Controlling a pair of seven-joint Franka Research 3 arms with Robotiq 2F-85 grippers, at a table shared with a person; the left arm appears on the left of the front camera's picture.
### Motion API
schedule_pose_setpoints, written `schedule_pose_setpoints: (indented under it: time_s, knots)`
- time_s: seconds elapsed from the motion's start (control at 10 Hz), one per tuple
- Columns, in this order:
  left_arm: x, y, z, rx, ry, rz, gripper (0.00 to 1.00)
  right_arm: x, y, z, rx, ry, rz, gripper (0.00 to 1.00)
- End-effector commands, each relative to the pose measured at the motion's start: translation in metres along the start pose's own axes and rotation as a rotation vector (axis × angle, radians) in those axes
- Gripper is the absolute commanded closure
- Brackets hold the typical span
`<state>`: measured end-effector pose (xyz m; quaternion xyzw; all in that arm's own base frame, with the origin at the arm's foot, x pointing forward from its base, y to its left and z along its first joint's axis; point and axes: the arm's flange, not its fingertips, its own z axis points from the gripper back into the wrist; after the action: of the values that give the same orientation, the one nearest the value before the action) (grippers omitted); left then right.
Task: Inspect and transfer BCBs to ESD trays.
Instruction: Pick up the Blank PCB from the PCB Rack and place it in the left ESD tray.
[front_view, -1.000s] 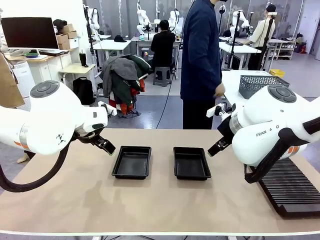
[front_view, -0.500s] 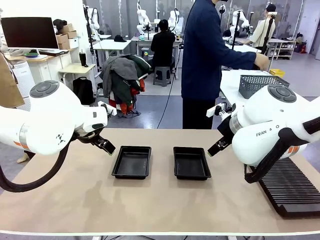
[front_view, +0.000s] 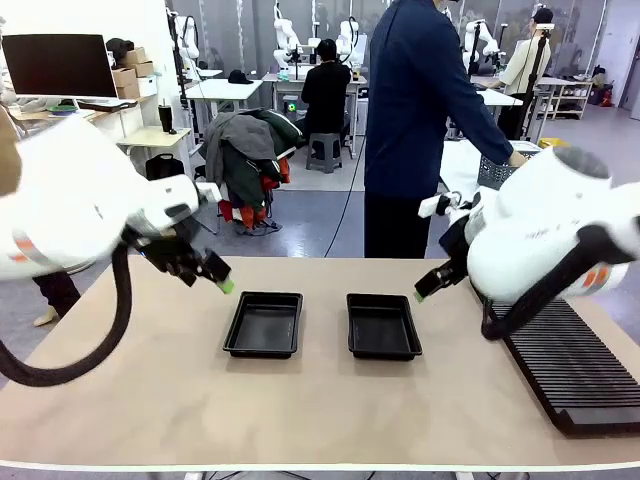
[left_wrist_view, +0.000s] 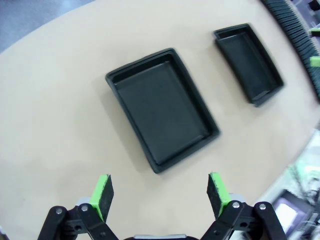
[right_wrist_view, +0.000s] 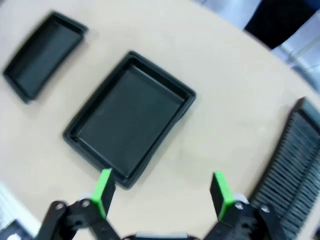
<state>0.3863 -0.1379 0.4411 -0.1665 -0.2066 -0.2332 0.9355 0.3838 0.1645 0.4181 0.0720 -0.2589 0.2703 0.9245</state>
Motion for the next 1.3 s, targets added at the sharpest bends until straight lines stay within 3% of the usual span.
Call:
schedule_pose_setpoints:
  time_s: [0.0, 0.4, 0.6, 0.9, 1.2]
  knots:
    - [0.014, 0.017, 0.062, -0.084, 0.029, 0.113, 0.0, 0.012, -0.014, 0.063, 0.113, 0.012, -0.11, 0.0]
    - [0.03, 0.015, 0.171, -0.204, 0.041, 0.295, 0.0, 0.036, -0.048, 0.183, 0.233, 0.054, -0.256, 0.0]
    - [0.033, 0.013, 0.216, -0.235, -0.006, 0.398, 0.0, 0.045, -0.072, 0.227, 0.288, 0.09, -0.369, 0.0]
    - [0.038, 0.007, 0.278, -0.215, -0.105, 0.423, 0.0, 0.048, -0.116, 0.287, 0.362, 0.173, -0.526, 0.0]
    - [0.046, -0.001, 0.309, -0.221, -0.122, 0.44, 0.0, 0.045, -0.168, 0.335, 0.426, 0.163, -0.636, 0.0]
